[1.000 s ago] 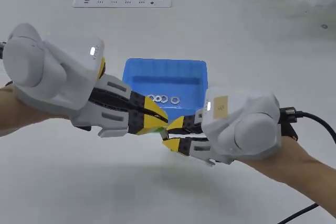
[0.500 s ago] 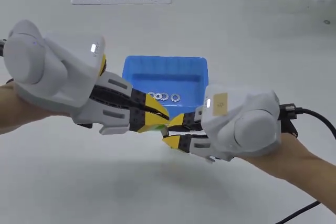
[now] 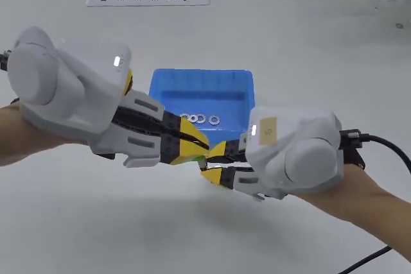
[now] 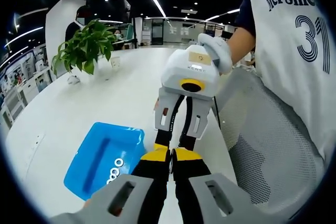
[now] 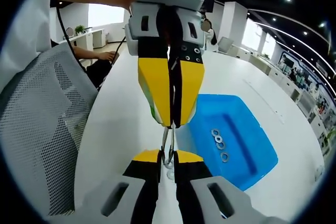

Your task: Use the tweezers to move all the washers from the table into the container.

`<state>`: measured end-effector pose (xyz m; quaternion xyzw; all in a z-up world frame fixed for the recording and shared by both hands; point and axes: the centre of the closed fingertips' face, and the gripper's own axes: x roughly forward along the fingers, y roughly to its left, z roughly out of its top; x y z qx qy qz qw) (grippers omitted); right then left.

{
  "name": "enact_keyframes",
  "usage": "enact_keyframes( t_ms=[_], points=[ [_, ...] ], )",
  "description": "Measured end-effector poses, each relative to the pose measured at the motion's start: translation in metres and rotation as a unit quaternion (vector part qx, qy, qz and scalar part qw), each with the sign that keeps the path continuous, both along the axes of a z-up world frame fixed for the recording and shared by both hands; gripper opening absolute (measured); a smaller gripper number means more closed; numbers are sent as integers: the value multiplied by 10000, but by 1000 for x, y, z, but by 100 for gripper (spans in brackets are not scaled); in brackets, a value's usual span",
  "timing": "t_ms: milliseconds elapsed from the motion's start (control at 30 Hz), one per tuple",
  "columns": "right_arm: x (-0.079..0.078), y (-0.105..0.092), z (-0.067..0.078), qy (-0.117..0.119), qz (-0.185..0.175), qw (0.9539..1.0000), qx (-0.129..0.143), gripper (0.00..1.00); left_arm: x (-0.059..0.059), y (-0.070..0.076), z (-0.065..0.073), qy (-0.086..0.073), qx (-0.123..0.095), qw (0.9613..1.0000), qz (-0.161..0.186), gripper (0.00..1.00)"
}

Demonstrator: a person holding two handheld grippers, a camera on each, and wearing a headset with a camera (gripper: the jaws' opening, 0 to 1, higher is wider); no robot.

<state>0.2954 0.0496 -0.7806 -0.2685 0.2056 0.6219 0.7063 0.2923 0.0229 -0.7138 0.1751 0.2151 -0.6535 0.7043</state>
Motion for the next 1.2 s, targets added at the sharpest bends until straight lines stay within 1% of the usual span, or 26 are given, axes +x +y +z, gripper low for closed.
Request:
enact_keyframes(
  t_ms=[67, 167, 200, 300, 333, 600, 700, 767, 900, 1067, 1200],
  points=[
    [0, 0, 1, 61, -17, 10000, 8, 11, 0, 0, 0, -8, 2, 10000, -7, 6],
    [0, 0, 2, 42, 12, 10000, 37, 11, 0, -1, 0, 7, -6, 10000, -8, 6],
    [0, 0, 3, 54, 15, 10000, 73, 11, 0, -1, 0, 37, -12, 10000, -7, 6],
    [1, 2, 7, 195, -47, 9996, 218, 11, 1, -1, 0, 28, -10, 10000, -25, 6],
    [1, 2, 8, 207, -66, 9995, 230, 11, 1, -1, 0, 17, -12, 10000, -22, 6],
    [1, 2, 7, 237, -81, 9995, 213, 10, 3, -2, 0, 36, -7, 10000, -24, 6],
    [1, 2, 7, 220, -62, 9996, 183, 9, 2, -2, 0, 30, 10, 10000, -44, 6],
    [0, 2, 7, 215, -58, 9996, 166, 9, 1, -1, 0, -2, 38, 10000, -58, 6],
    [-1, 4, 15, 206, -74, 9995, 243, 9, 0, 2, 9, -56, -3, 10000, -55, 5],
    [-1, 9, 25, 114, -10, 9996, 272, 9, 0, 7, 18, -76, 0, 10000, -44, 5],
    [0, 14, 36, -22, 55, 9995, 301, 9, 0, 12, 28, -172, 7, 9998, -32, 5]
  ],
)
